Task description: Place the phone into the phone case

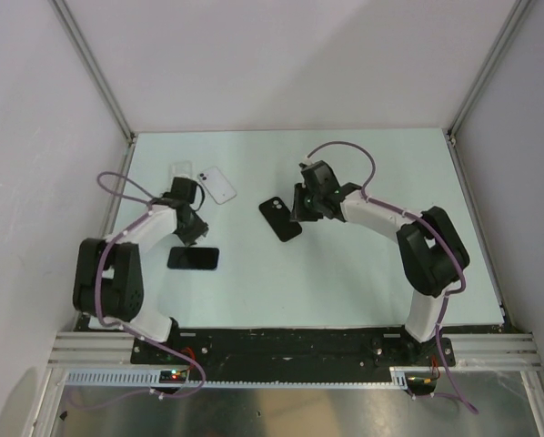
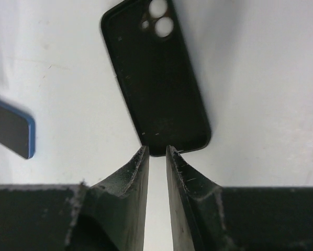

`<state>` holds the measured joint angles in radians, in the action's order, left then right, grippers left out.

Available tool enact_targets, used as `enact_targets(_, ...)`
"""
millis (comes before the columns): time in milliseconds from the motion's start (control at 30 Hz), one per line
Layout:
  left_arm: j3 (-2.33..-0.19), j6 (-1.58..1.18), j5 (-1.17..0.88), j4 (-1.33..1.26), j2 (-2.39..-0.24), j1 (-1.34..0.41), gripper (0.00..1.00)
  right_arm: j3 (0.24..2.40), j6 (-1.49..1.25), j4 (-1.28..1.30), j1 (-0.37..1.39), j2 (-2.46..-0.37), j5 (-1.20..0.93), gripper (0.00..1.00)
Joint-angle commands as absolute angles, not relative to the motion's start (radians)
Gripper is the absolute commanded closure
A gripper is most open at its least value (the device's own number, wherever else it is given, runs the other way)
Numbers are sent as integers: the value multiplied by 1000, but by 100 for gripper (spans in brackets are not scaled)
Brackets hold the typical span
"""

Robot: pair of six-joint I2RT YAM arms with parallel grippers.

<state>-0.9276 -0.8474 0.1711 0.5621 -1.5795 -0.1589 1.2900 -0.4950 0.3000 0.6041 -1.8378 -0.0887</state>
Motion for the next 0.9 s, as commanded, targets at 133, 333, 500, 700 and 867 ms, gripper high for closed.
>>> enact_targets(133,-845,-808,278,638,-1313,43,60,1312,-569,221,734,-1844,-198,76)
enact_targets(333,-795,-787,248,635,-1340,177,71,1377,-615,208,829,-1934,-217,77)
enact_targets(500,-802,-768,265,635,-1392,192,75,1454,-640,221,888,-2022,-212,78)
enact_targets(700,-822,-748,271,630,-1458,204,78,1536,-656,243,941,-2100,-174,79)
enact_targets(867,-838,-731,227,624,-1518,206,82,1601,-654,280,969,-2144,-149,79)
